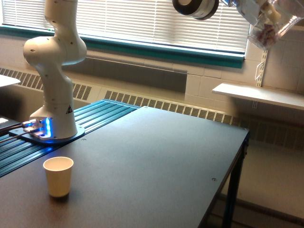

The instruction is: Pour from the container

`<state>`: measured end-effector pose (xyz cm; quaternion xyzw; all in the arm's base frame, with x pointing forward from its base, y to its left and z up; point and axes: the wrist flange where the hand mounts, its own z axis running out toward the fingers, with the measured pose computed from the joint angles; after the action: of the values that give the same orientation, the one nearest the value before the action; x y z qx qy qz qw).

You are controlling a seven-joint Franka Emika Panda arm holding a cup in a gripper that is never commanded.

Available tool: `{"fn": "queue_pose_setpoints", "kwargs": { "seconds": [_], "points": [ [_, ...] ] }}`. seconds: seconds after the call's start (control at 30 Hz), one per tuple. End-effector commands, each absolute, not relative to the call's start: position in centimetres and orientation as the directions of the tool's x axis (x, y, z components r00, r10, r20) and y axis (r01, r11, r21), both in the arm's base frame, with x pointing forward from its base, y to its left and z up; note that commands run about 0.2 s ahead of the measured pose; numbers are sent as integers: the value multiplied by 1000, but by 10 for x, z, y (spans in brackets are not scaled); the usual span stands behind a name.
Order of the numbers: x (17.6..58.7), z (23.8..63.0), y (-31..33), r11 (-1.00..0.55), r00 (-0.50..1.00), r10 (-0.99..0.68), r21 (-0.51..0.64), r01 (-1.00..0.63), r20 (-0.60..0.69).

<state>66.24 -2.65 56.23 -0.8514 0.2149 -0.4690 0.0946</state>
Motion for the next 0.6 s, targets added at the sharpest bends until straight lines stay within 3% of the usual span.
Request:
{"fn": "queue_pose_setpoints", "kwargs": {
  "seconds": [0.03, 0.17, 0.2, 0.37, 0.6],
  "points": [
    [654, 501, -18, -846, 523, -532, -392, -362, 666],
    [642, 486, -18, -831, 525, -556, -401, -386, 645],
    [639, 487, -15, -785, 496, -619, -466, -407, 609],
    [612, 481, -12, -718, 480, -696, -522, -461, 533],
    [570, 462, 4, -801, 546, -598, -422, -425, 586]
  ]
}}
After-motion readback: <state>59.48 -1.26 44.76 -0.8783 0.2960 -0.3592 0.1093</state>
